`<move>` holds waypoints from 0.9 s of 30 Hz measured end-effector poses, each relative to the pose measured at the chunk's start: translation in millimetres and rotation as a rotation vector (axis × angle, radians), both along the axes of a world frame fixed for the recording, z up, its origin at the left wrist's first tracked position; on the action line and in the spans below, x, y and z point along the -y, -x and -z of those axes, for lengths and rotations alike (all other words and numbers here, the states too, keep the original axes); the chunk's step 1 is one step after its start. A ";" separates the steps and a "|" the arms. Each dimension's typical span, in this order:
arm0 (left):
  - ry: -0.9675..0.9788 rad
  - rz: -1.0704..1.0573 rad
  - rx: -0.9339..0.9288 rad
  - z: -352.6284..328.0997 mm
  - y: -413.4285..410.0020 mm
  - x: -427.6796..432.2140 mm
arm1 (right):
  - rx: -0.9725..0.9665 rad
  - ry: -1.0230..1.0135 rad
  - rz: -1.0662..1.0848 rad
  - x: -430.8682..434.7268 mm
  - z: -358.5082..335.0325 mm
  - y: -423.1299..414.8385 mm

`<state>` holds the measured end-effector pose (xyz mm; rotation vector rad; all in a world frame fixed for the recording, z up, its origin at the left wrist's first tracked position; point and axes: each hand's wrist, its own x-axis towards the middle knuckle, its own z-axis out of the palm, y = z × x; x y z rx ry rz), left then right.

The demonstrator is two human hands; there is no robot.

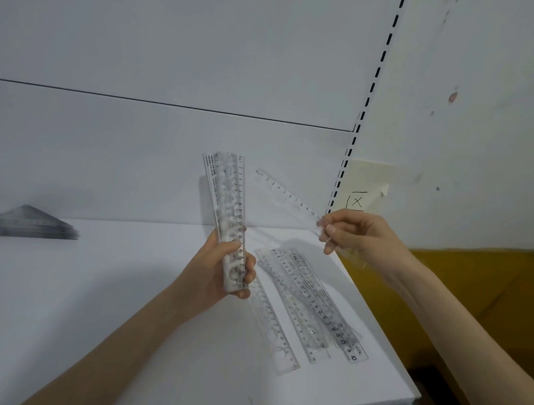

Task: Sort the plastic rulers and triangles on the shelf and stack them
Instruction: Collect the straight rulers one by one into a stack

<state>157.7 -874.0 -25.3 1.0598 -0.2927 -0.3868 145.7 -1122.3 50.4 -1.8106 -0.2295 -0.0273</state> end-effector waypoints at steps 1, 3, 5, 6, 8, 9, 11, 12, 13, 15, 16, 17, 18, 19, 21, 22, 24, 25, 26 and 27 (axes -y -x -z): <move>0.008 0.004 -0.001 -0.2 0.8 0.1 | -0.035 -0.077 -0.015 -7.5 2.7 1.0; 0.023 0.018 -0.015 -1.6 2.4 1.7 | -0.115 -0.238 -0.010 -28.0 10.4 1.5; 0.018 0.036 -0.046 -2.9 3.6 4.3 | -0.135 -0.290 0.016 -49.8 17.6 -0.6; 0.007 0.045 -0.056 -3.2 3.9 5.0 | -0.140 -0.294 0.019 -60.1 19.1 -1.6; -0.007 0.061 -0.051 -2.8 3.6 4.8 | -0.165 -0.314 0.002 -75.8 18.7 -3.8; -0.009 0.070 -0.046 -2.2 3.3 4.0 | -0.182 -0.318 -0.008 -80.9 17.8 -5.4; -0.012 0.088 -0.034 -1.2 3.1 2.2 | -0.209 -0.280 -0.015 -87.6 16.7 -8.1; -0.015 0.094 -0.019 -0.9 2.9 1.7 | -0.213 -0.249 -0.014 -89.6 16.8 -9.8; -0.018 0.096 -0.004 -0.6 2.5 1.3 | -0.209 -0.220 -0.010 -91.1 16.9 -11.3; -0.018 0.092 0.002 0.9 0.9 0.5 | -0.167 -0.155 0.008 -93.0 17.0 -14.2; -0.018 0.089 0.002 0.9 0.5 0.2 | -0.131 -0.116 0.016 -93.7 16.6 -15.0; -0.019 0.086 0.001 1.1 -0.3 0.0 | -0.095 -0.077 0.019 -94.5 16.0 -15.2; -0.022 0.081 -0.002 1.1 -0.7 -0.1 | -0.059 -0.040 0.018 -95.5 15.3 -14.8; -0.029 0.076 -0.005 0.7 -0.9 -0.1 | -0.023 -0.004 0.018 -96.7 14.6 -14.4; -0.029 0.069 -0.007 -0.2 -1.0 0.5 | 0.040 0.079 0.020 -99.9 12.9 -14.0; -0.021 0.065 -0.008 -0.3 -1.0 0.7 | 0.070 0.139 0.025 -101.3 12.5 -14.7; -0.008 0.056 -0.020 -0.2 -1.1 0.0 | 0.127 0.287 0.041 -102.5 13.7 -18.3; -0.008 0.052 -0.028 0.3 -1.6 -0.7 | 0.147 0.344 0.042 -102.1 14.0 -19.8; -0.011 0.049 -0.035 0.6 -2.1 -0.8 | 0.165 0.383 0.035 -101.4 14.2 -20.9; -0.008 0.050 -0.038 0.9 -2.4 -0.8 | 0.185 0.416 0.021 -100.6 13.9 -21.5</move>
